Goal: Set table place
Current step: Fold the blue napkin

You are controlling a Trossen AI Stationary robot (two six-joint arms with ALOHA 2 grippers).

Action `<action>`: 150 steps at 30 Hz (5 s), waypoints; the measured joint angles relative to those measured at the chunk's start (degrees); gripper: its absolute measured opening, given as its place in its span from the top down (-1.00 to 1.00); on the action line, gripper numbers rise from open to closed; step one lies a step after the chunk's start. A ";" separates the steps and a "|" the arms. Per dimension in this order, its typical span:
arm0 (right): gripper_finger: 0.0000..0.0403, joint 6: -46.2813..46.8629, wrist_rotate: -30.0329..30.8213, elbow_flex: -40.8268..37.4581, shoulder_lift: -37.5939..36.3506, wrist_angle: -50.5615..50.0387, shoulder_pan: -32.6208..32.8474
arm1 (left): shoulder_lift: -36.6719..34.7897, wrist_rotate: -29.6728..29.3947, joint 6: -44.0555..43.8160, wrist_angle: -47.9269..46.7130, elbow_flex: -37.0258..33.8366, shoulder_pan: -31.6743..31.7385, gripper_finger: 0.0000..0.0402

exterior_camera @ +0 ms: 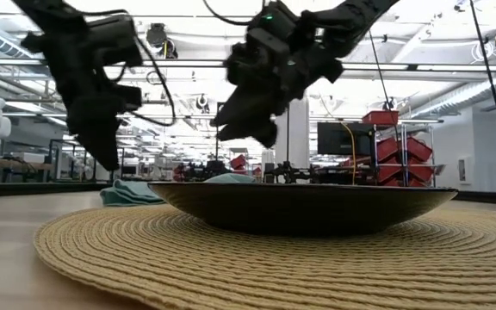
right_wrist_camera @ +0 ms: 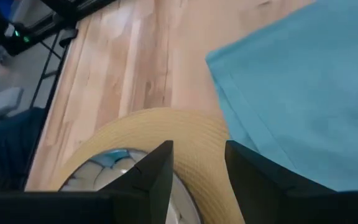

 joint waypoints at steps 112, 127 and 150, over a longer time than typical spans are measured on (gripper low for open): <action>0.81 21.82 34.89 52.69 37.35 -59.09 4.07 | 28.02 33.86 -13.36 46.40 -4.29 22.59 1.00; 0.81 22.15 33.34 52.28 36.15 -61.60 2.65 | 34.48 34.63 -13.83 45.95 8.02 19.01 1.00; 0.81 21.06 35.59 52.14 35.97 -69.99 0.90 | 40.65 34.71 -10.35 42.12 15.51 18.49 1.00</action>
